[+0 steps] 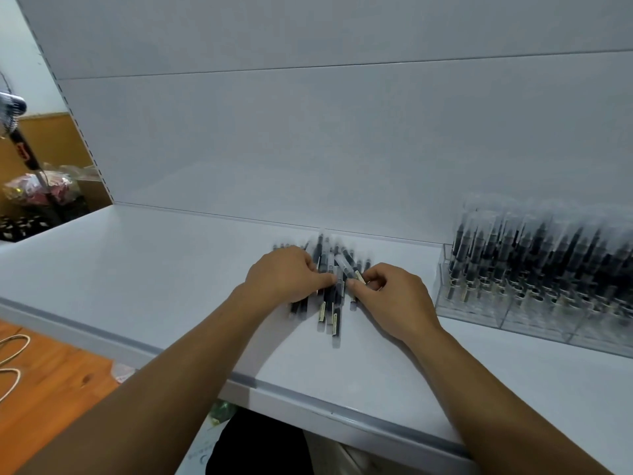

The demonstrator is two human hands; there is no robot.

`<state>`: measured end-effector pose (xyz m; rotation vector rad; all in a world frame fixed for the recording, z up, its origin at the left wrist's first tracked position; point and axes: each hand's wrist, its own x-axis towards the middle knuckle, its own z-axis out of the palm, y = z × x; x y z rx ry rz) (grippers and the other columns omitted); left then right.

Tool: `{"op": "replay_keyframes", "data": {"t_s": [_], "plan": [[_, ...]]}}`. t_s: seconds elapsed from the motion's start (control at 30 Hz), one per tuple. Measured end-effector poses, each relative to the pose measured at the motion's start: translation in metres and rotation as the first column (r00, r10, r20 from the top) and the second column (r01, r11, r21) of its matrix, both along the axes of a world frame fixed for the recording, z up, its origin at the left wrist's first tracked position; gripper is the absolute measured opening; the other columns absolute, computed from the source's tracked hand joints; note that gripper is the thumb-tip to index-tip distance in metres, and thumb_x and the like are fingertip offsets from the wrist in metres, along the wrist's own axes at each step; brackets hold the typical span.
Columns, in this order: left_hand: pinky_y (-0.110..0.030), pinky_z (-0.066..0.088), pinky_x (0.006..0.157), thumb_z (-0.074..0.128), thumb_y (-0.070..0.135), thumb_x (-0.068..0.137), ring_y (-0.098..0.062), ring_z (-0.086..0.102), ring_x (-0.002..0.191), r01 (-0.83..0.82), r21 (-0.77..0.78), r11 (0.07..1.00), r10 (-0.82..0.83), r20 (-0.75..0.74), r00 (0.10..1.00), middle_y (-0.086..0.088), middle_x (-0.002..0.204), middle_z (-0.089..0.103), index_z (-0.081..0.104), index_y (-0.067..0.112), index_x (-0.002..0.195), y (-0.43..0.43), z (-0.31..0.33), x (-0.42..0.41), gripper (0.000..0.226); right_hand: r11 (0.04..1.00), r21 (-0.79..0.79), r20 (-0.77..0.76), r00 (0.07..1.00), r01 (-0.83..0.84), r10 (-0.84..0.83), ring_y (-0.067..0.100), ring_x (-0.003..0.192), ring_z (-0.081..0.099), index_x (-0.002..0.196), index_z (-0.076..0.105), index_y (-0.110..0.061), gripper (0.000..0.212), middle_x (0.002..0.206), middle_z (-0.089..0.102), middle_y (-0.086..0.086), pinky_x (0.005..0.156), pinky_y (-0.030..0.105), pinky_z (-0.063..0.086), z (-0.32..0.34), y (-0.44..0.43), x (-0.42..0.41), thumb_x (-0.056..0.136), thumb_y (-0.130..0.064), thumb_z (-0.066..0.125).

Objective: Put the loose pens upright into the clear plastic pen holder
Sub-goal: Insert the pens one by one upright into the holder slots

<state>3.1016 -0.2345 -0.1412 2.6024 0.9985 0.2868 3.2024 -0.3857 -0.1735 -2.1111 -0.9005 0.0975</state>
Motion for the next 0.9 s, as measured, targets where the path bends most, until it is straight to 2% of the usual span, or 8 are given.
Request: {"op": "replay_keyframes", "data": {"t_s": [0.07, 0.17, 0.37, 0.47, 0.6, 0.67, 0.8, 0.9], "plan": [[-0.027, 0.040, 0.057, 0.065, 0.063, 0.075, -0.015, 0.056, 0.061, 0.004, 0.029, 1.000, -0.002, -0.069, 0.998, 0.004, 0.059, 0.057, 0.054, 0.020, 0.061, -0.001, 0.003, 0.005, 0.047, 1.000, -0.026, 0.016, 1.000, -0.012, 0.012, 0.005, 0.058, 0.061, 0.083, 0.064, -0.025, 0.025, 0.059, 0.065, -0.007, 0.061, 0.023, 0.046, -0.001, 0.001, -0.002, 0.091, -0.048, 0.060], [-0.026, 0.035, 0.054, 0.067, 0.061, 0.076, -0.014, 0.049, 0.054, 0.004, -0.010, 1.000, -0.005, -0.113, 0.994, 0.005, 0.051, 0.048, 0.047, 0.019, 0.054, -0.002, 0.005, 0.011, 0.050, 1.000, -0.017, 0.021, 1.000, 0.004, -0.004, 0.008, 0.066, 0.061, 0.082, 0.066, -0.021, 0.030, 0.061, 0.066, -0.005, 0.063, 0.025, 0.046, 0.000, 0.003, 0.000, 0.093, -0.047, 0.058], [-0.026, 0.033, 0.052, 0.071, 0.050, 0.076, -0.014, 0.043, 0.050, -0.006, -0.102, 0.995, -0.001, -0.069, 0.998, 0.005, 0.048, 0.043, 0.042, 0.019, 0.053, 0.000, 0.002, 0.016, 0.049, 0.997, 0.062, -0.140, 0.990, 0.034, -0.025, 0.014, 0.065, 0.063, 0.079, 0.069, -0.020, 0.024, 0.068, 0.068, -0.006, 0.063, 0.029, 0.051, 0.000, 0.004, 0.004, 0.095, -0.032, 0.056], [-0.025, 0.033, 0.053, 0.070, 0.040, 0.078, -0.016, 0.042, 0.051, 0.000, -0.168, 0.986, -0.005, -0.025, 1.000, 0.003, 0.051, 0.043, 0.044, 0.017, 0.056, 0.001, 0.000, 0.016, 0.042, 0.996, 0.081, -0.141, 0.990, 0.037, -0.026, 0.008, 0.066, 0.060, 0.085, 0.069, -0.023, 0.023, 0.073, 0.067, -0.008, 0.058, 0.024, 0.044, -0.001, 0.005, 0.006, 0.097, -0.026, 0.050], [-0.025, 0.035, 0.054, 0.067, 0.033, 0.081, -0.016, 0.044, 0.053, 0.013, -0.194, 0.981, -0.014, -0.005, 1.000, 0.003, 0.053, 0.046, 0.050, 0.014, 0.063, 0.000, -0.001, 0.016, 0.031, 0.991, 0.126, -0.171, 0.985, 0.042, -0.020, 0.012, 0.068, 0.060, 0.074, 0.065, -0.026, 0.030, 0.072, 0.067, -0.007, 0.062, 0.026, 0.045, -0.003, 0.006, 0.006, 0.099, -0.026, 0.048], [-0.026, 0.039, 0.056, 0.067, 0.036, 0.081, -0.016, 0.047, 0.055, 0.026, -0.169, 0.985, -0.034, -0.041, 0.999, 0.002, 0.054, 0.049, 0.052, 0.014, 0.063, -0.001, 0.001, 0.018, 0.032, 0.983, 0.177, -0.212, 0.977, 0.053, -0.014, 0.014, 0.068, 0.060, 0.073, 0.064, -0.024, 0.030, 0.072, 0.067, -0.007, 0.065, 0.028, 0.046, -0.003, 0.007, 0.007, 0.098, -0.025, 0.048], [-0.026, 0.038, 0.058, 0.067, 0.049, 0.080, -0.016, 0.046, 0.053, 0.063, -0.096, 0.993, -0.077, -0.146, 0.986, 0.004, 0.050, 0.046, 0.045, 0.017, 0.054, -0.004, 0.002, 0.026, 0.047, 0.978, 0.199, -0.266, 0.964, 0.057, -0.002, 0.018, 0.051, 0.054, 0.071, 0.065, -0.016, 0.034, 0.069, 0.066, 0.006, 0.049, 0.026, 0.044, -0.005, 0.006, 0.010, 0.098, -0.025, 0.047], [-0.025, 0.036, 0.055, 0.066, 0.047, 0.081, -0.016, 0.047, 0.054, 0.045, -0.093, 0.995, -0.057, -0.128, 0.990, 0.003, 0.052, 0.047, 0.045, 0.017, 0.054, -0.003, -0.001, 0.029, 0.046, 0.979, 0.192, -0.286, 0.958, 0.066, -0.009, 0.020, 0.062, 0.064, 0.071, 0.066, -0.022, 0.033, 0.073, 0.070, -0.005, 0.059, 0.030, 0.051, -0.006, 0.005, 0.011, 0.098, -0.028, 0.048]]}}
